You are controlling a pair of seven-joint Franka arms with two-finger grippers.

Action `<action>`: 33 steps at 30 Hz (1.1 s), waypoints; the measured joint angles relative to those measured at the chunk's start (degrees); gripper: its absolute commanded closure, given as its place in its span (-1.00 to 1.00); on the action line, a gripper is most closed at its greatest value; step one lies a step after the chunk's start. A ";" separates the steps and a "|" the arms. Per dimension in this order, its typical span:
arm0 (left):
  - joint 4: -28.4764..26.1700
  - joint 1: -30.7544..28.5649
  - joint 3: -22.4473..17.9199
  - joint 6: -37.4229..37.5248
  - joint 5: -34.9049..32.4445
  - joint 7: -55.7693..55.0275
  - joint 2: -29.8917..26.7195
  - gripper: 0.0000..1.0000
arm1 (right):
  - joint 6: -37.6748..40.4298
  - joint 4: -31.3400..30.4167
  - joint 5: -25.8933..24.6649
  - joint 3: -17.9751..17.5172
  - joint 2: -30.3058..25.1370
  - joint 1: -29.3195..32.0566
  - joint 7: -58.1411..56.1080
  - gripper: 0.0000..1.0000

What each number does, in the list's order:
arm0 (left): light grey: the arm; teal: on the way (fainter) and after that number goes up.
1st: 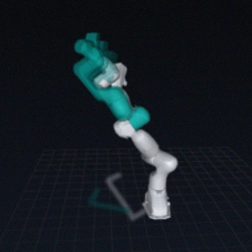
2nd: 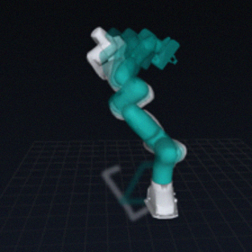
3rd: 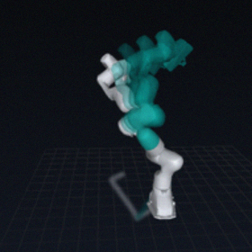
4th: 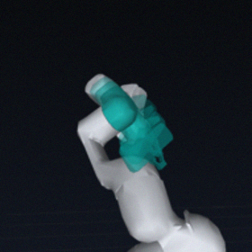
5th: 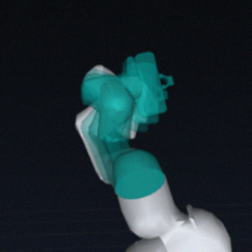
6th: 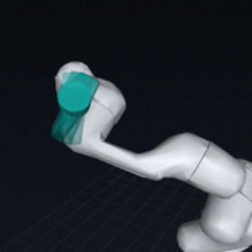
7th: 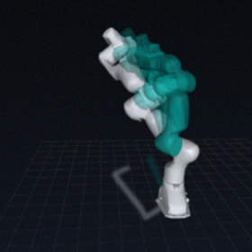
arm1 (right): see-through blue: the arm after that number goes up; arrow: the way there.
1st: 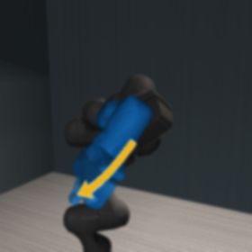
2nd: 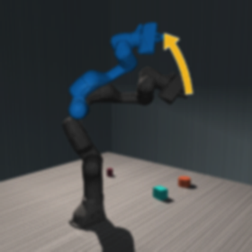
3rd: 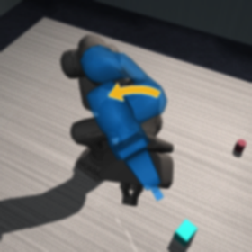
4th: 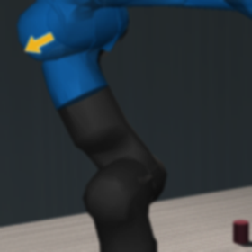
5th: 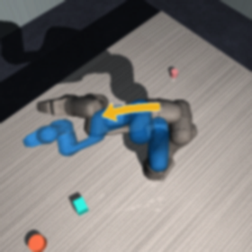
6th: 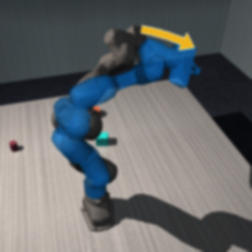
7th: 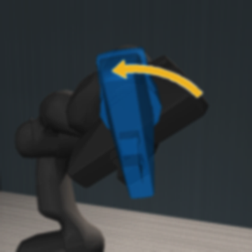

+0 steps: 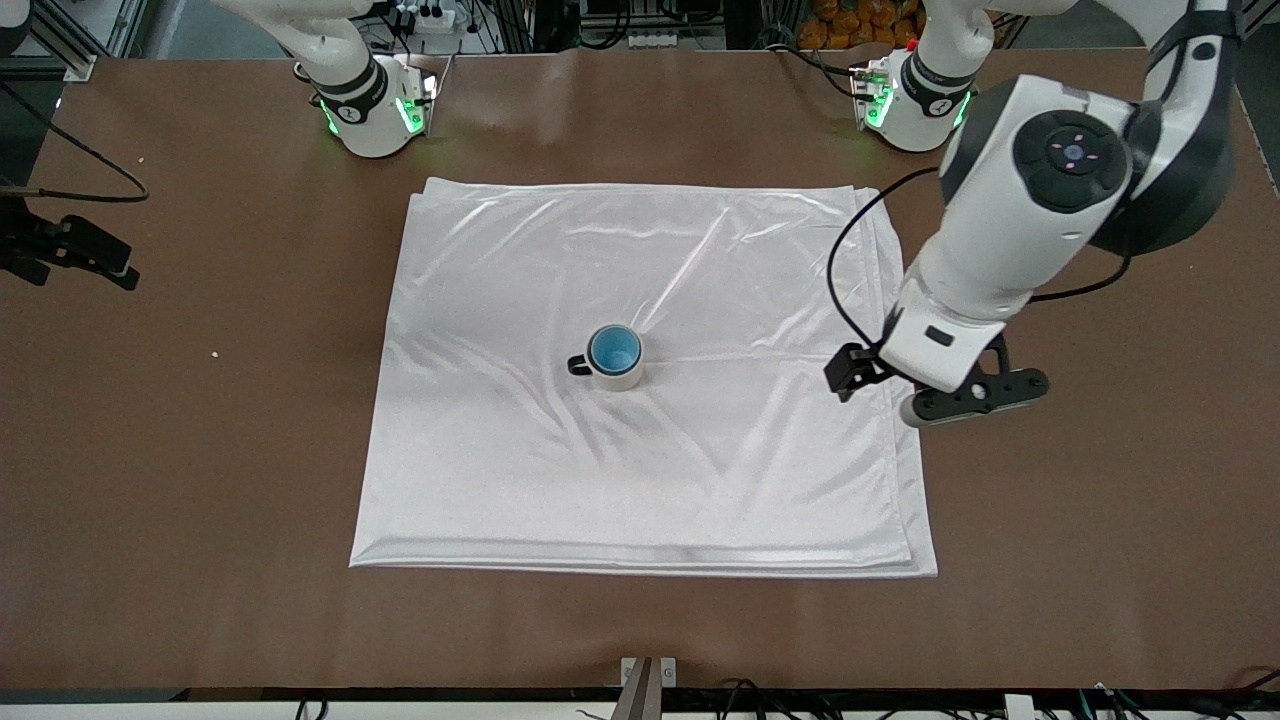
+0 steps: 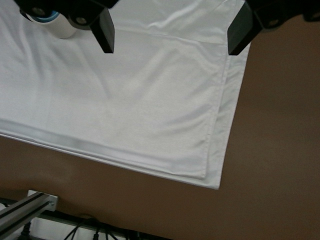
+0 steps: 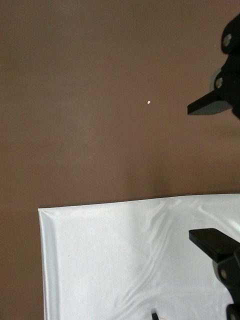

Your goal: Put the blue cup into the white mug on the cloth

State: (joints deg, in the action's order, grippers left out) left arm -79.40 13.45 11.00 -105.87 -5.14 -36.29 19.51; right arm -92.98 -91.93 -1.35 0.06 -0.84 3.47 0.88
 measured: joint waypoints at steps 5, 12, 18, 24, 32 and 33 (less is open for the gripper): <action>-0.03 -4.66 -0.02 2.60 0.02 6.65 -1.82 -1.00 | -0.02 0.00 0.00 -0.01 0.02 -0.14 1.25 -1.00; -0.09 -8.02 -1.88 5.40 0.91 11.56 -3.40 -1.00 | -0.54 0.00 0.00 -0.03 0.09 -0.23 1.56 -1.00; -0.17 -8.02 -4.08 7.84 0.96 11.89 -4.06 -1.00 | -0.64 0.00 0.00 -0.06 0.13 -0.26 1.62 -1.00; -0.36 -8.61 -5.26 8.84 1.18 14.62 -5.18 -1.00 | -0.64 0.00 0.00 -0.06 0.20 -0.28 1.66 -1.00; -2.32 -9.82 -5.77 9.33 2.15 16.15 -7.70 -1.00 | -0.64 0.00 0.00 -0.07 0.29 -0.32 1.68 -1.00; -2.82 -10.01 -5.87 9.33 2.72 16.41 -8.13 -1.00 | -0.64 0.00 0.00 -0.07 0.30 -0.32 1.68 -1.00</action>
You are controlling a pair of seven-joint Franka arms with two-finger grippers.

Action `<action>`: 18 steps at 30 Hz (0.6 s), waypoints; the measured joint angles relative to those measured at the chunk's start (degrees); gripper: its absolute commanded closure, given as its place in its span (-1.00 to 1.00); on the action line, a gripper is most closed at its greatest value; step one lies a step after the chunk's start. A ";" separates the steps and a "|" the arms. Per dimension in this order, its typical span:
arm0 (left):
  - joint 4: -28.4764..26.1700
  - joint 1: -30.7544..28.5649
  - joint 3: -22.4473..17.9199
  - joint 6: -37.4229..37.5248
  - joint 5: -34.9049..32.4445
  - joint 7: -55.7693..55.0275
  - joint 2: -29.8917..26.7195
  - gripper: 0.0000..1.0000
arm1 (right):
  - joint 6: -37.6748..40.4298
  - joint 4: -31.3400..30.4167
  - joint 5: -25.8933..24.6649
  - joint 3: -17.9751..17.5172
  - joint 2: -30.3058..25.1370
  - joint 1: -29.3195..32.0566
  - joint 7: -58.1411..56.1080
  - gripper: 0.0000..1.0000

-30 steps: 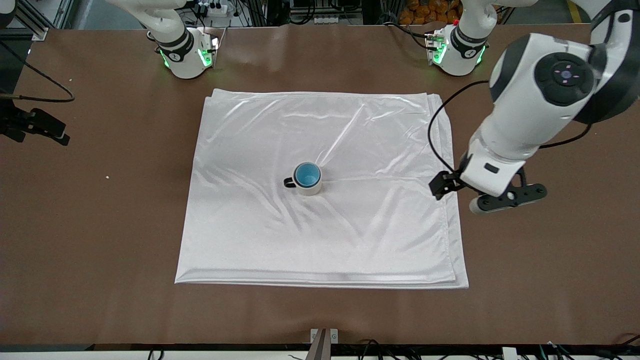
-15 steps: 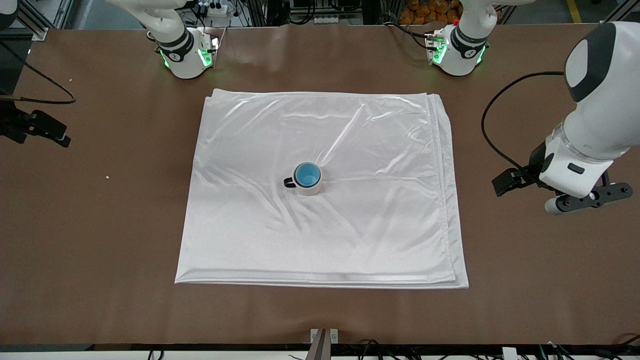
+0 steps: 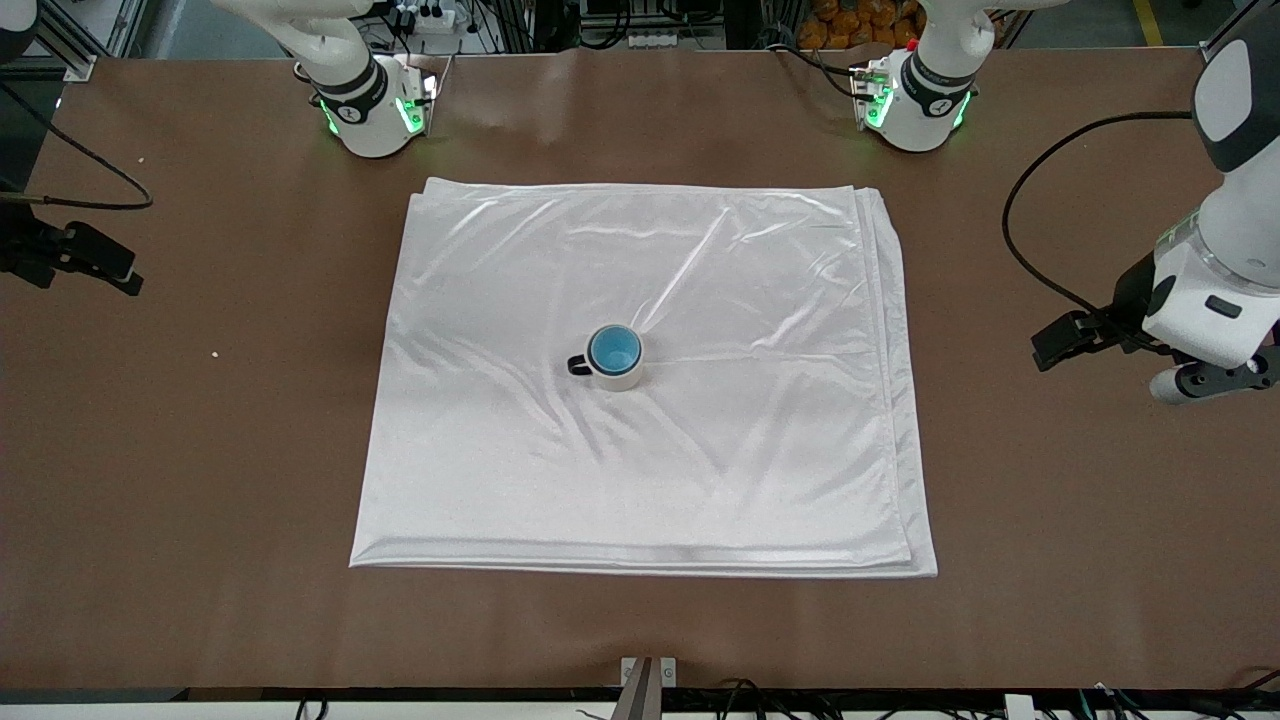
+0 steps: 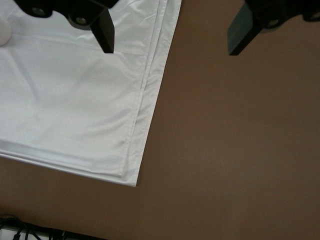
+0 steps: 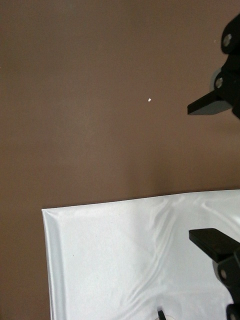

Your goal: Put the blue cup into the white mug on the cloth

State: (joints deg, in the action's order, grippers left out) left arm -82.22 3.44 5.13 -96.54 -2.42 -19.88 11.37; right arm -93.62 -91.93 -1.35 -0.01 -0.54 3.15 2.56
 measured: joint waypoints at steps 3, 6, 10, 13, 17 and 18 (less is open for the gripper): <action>-1.26 -0.96 -0.19 0.00 1.96 1.75 -1.03 -1.00 | 0.00 0.00 0.00 0.00 0.00 0.00 0.01 -1.00; -2.03 -2.10 -0.32 0.00 2.71 3.62 -1.64 -1.00 | 0.00 0.00 0.00 0.00 0.01 0.00 0.01 -1.00; -2.26 -2.70 -0.43 -0.02 2.79 4.70 -2.11 -1.00 | -0.01 0.00 0.00 0.00 0.01 -0.01 0.02 -1.00; -2.26 -2.60 -0.42 -0.02 2.79 4.78 -2.56 -1.00 | -0.01 0.00 0.00 -0.01 0.01 -0.09 0.02 -1.00; -2.27 -2.53 -0.43 -0.02 2.79 4.79 -3.05 -1.00 | -0.01 0.00 0.00 -0.03 0.02 -0.25 0.03 -1.00; -2.27 -2.53 -0.45 -0.02 2.79 4.80 -3.10 -1.00 | -0.01 0.00 0.00 -0.03 0.03 -0.28 0.03 -1.00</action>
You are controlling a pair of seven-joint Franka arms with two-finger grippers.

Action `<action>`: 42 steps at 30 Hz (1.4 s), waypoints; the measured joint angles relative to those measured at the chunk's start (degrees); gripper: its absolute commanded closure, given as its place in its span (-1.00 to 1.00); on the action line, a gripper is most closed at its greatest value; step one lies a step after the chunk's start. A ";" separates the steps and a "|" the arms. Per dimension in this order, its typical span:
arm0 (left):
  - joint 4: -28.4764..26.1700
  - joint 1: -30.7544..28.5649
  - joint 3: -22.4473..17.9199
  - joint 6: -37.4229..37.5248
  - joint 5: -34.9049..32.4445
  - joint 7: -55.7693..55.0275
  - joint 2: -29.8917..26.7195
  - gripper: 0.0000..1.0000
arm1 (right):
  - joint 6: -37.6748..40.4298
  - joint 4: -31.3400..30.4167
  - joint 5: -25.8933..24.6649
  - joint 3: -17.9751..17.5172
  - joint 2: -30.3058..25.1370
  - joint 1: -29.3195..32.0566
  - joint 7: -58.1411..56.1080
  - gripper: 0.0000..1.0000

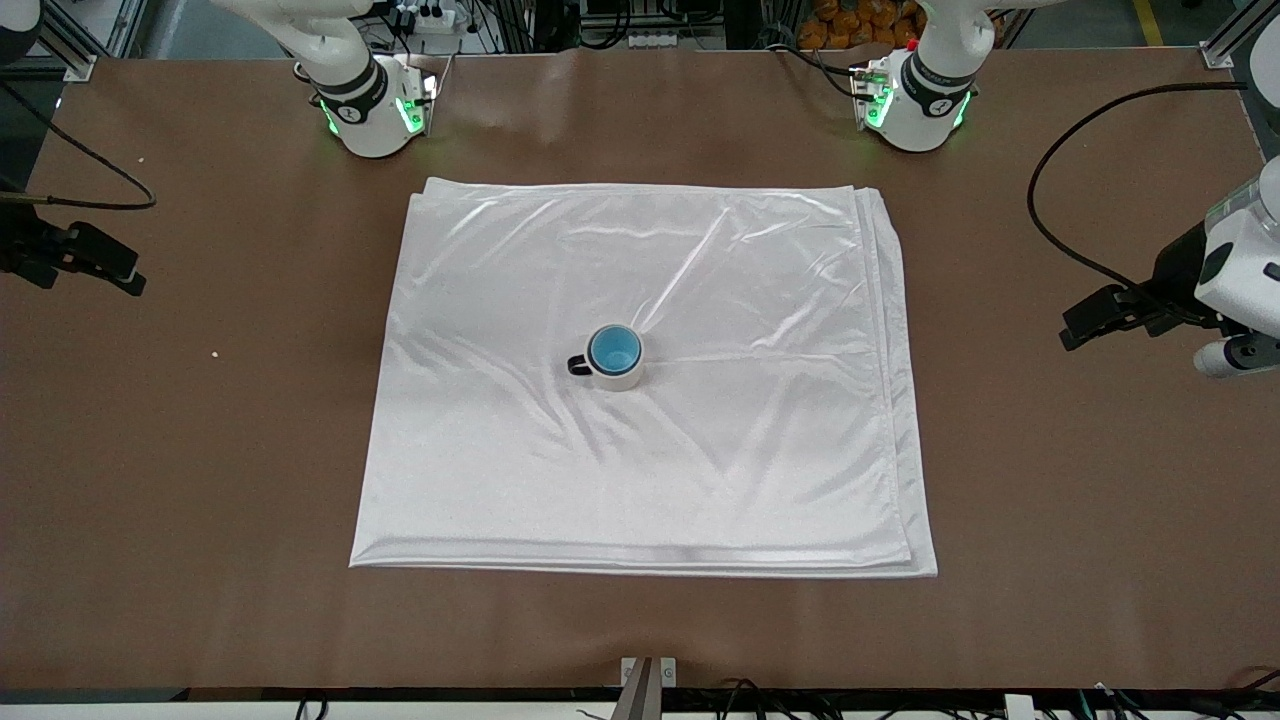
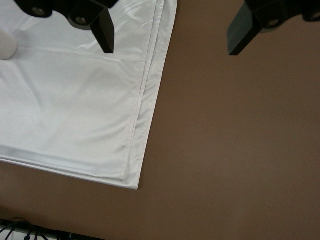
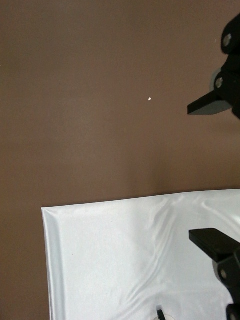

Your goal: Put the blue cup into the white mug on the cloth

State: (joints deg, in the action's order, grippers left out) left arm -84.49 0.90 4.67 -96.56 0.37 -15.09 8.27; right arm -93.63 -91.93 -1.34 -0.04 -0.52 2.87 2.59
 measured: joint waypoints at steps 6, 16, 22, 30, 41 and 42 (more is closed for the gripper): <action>-0.06 0.00 -0.07 0.00 0.00 0.00 -0.06 -1.00 | 0.00 0.00 0.00 0.00 0.00 -0.05 0.01 -1.00; -0.87 -0.07 -0.89 0.11 0.00 0.97 -0.71 -1.00 | 0.00 0.00 0.00 0.01 0.01 -0.05 0.04 -1.00; -2.59 -0.06 -1.03 0.15 0.00 1.47 -2.19 -1.00 | 0.00 0.00 0.00 0.01 0.02 -0.05 0.05 -1.00; -3.03 -0.04 -1.03 0.14 0.00 1.63 -2.59 -1.00 | 0.00 0.00 0.00 0.01 0.03 -0.05 0.08 -1.00; -3.08 0.05 -0.87 0.10 -0.01 1.81 -2.60 -1.00 | -0.13 -0.21 0.00 0.04 0.15 -0.05 0.10 -1.00; -3.08 0.05 -0.87 0.10 -0.01 1.81 -2.61 -1.00 | -0.13 -0.22 0.00 0.05 0.16 -0.05 0.10 -1.00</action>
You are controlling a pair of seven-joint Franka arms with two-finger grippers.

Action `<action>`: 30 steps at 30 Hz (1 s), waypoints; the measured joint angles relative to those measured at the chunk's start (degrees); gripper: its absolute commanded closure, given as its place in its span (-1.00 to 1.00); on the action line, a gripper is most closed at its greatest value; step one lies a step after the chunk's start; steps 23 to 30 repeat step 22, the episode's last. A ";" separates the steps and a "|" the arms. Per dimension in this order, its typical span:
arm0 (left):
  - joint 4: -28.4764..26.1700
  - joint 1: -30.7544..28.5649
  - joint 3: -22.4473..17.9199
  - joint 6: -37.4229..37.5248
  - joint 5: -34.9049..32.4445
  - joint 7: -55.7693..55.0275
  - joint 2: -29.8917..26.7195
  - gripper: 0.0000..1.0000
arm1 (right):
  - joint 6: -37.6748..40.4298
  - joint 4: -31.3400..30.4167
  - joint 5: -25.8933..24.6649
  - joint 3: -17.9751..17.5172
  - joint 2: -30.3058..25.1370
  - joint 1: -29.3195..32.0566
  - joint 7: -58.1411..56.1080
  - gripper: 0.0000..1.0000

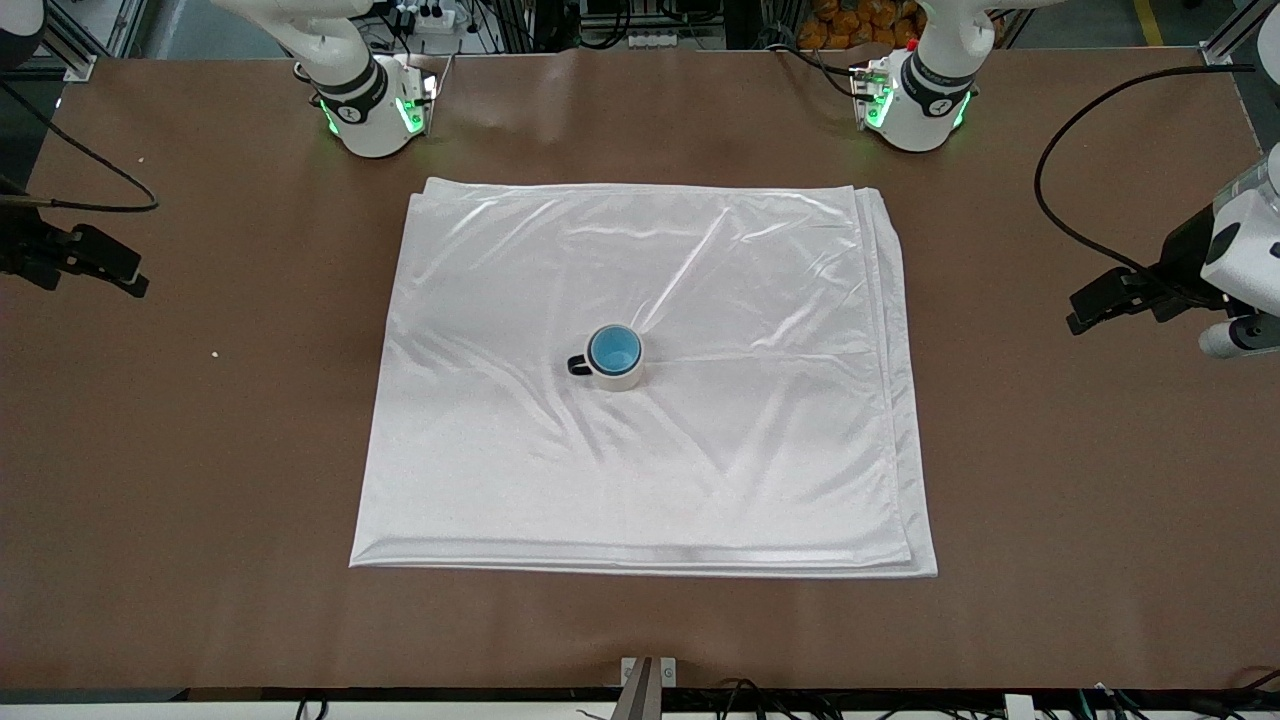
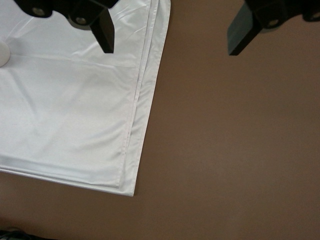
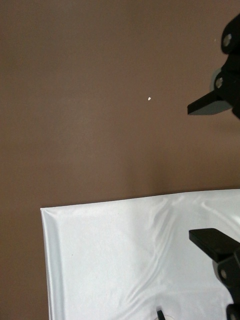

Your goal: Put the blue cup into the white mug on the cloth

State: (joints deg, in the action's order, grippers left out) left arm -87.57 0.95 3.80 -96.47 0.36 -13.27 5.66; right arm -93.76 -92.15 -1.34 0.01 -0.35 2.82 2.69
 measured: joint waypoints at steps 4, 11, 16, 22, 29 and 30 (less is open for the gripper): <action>0.00 0.00 0.00 -0.01 0.00 1.11 -0.02 -1.00 | 0.00 -0.01 0.00 0.01 0.05 0.00 0.01 -1.00; 0.00 -0.01 -0.06 -0.04 -0.13 4.34 -0.05 -1.00 | -0.07 -0.09 0.00 0.02 0.10 0.00 0.02 -1.00; 0.00 -0.01 -0.06 -0.04 -0.25 4.67 -0.17 -1.00 | -0.10 -0.09 0.00 0.02 0.15 0.00 0.02 -1.00; 0.00 -0.01 -0.06 -0.04 -0.27 4.71 -0.30 -1.00 | -0.13 -0.10 0.00 0.02 0.19 0.00 0.03 -1.00; 0.00 -0.01 -0.06 -0.04 -0.27 4.71 -0.30 -1.00 | -0.13 -0.10 0.00 0.02 0.19 0.00 0.03 -1.00; 0.00 -0.01 -0.06 -0.04 -0.27 4.71 -0.30 -1.00 | -0.13 -0.10 0.00 0.02 0.19 0.00 0.03 -1.00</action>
